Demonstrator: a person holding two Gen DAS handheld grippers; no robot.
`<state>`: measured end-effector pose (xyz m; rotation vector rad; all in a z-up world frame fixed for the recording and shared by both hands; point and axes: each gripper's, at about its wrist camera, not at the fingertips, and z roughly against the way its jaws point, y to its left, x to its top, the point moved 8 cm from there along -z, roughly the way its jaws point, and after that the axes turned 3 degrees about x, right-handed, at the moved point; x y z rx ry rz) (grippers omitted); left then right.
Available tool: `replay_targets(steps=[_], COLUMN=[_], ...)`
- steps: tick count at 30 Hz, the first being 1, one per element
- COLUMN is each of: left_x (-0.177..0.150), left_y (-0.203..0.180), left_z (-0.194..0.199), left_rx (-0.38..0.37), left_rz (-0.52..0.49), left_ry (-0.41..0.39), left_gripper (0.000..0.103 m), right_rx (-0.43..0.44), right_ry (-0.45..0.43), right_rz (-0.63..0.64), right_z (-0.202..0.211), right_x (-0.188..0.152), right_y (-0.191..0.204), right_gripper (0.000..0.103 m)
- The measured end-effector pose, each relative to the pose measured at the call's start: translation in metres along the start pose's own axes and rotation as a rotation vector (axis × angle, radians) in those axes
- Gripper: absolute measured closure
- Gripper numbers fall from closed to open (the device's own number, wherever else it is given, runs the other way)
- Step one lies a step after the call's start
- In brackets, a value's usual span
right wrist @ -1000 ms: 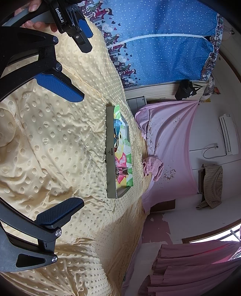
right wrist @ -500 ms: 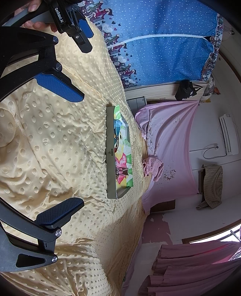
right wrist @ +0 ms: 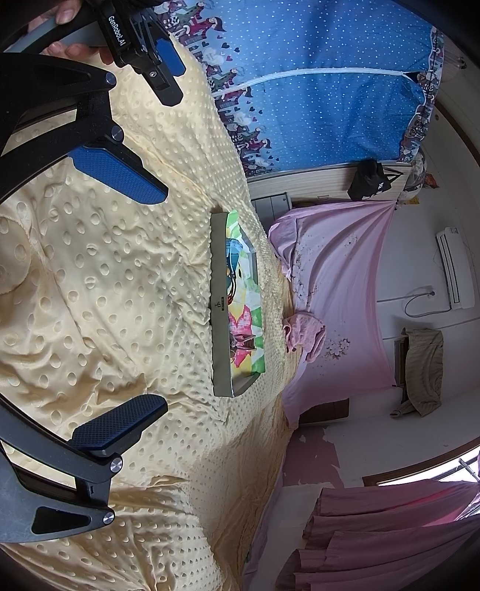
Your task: Organize jewelry
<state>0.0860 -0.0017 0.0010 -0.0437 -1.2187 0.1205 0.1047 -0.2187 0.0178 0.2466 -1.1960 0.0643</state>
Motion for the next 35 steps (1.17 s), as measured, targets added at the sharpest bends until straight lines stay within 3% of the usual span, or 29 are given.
replay_targets(steps=[11, 18, 35], left_x=[-0.0009, 0.0052, 0.0022], left_y=[-0.0001, 0.0009, 0.0000], left_z=[-0.0004, 0.0005, 0.0000], left_rx=[0.001, 0.047, 0.043], left_rz=[0.002, -0.014, -0.029], left_ry=[-0.001, 0.004, 0.004], left_gripper=[0.000, 0.000, 0.000], right_rx=[0.001, 0.002, 0.005], right_ry=[0.001, 0.000, 0.003], right_rz=[-0.001, -0.001, 0.000], right_z=[-0.0003, -0.0002, -0.0002], right_x=[-0.0005, -0.0003, -0.0013], right_y=[0.0006, 0.0006, 0.0042], right_gripper=[0.002, 0.002, 0.002])
